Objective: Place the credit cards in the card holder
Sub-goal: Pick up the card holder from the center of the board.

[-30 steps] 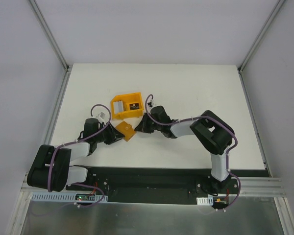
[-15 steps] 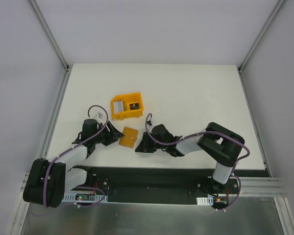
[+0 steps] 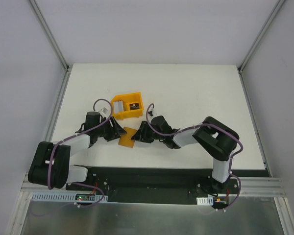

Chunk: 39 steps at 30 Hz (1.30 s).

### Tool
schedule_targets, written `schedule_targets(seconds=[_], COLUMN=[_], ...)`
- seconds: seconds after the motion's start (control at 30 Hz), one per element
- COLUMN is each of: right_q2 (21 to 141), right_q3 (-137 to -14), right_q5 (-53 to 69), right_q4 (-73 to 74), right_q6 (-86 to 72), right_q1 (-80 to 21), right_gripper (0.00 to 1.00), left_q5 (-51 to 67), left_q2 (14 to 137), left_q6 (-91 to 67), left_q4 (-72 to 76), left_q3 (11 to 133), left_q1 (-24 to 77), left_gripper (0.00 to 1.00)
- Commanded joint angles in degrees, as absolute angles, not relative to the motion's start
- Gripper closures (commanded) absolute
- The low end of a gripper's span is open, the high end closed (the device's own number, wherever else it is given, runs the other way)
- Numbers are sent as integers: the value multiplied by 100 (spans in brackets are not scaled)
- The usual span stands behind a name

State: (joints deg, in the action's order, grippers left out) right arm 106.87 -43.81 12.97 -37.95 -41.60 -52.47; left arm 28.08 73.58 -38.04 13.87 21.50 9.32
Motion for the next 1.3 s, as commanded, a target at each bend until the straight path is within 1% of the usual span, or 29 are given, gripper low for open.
schedule_targets(seconds=[0.0,0.1,0.3,0.33,0.4,0.5,0.63,0.73,0.9,1.07,1.27], right_q2=[10986,11109,11153,11162,11171,11092,10873,10662,10310,9976,9931], right_q3=[-4544,-4553,-4535,-4518,-4430,-4211,-3789,-3481,-3042,-2655,-2549], right_q5=[1353,1415,1529,1555,1573,1591,1792,1959,2206,2233,2188], right_q4=[-3832,-4025,-4306,-4359,-4508,-4833,-5509,-6046,-6898,-7487,-7699], right_q6=[-4342,-4403,-4447,-4465,-4543,-4553,-4544,-4535,-4570,-4562,-4579], right_q1=[-5230,-5230,-5203,-5194,-5159,-5080,-4966,-4939,-4939,-4975,-5001], right_gripper=[54,55,66,67,74,90,99,99,99,99,99], left_q5=[2996,3111,3436,3471,3498,3393,3129,3137,3743,4394,4974], left_q2=[7760,7840,7761,7700,7585,7392,7146,6926,6785,7040,7224], left_q6=[-3525,-3551,-3709,-3752,-3762,-3736,-3621,-3656,-3753,-3998,-4508], left_q4=[976,1063,1573,1625,1679,1565,1319,1414,2011,2793,3963], left_q3=[2188,2189,2013,1995,1986,2004,2057,2057,2039,1925,1644], left_q1=[949,958,993,993,993,993,993,993,993,993,1019], left_gripper=[46,49,62,62,62,60,50,44,36,35,35])
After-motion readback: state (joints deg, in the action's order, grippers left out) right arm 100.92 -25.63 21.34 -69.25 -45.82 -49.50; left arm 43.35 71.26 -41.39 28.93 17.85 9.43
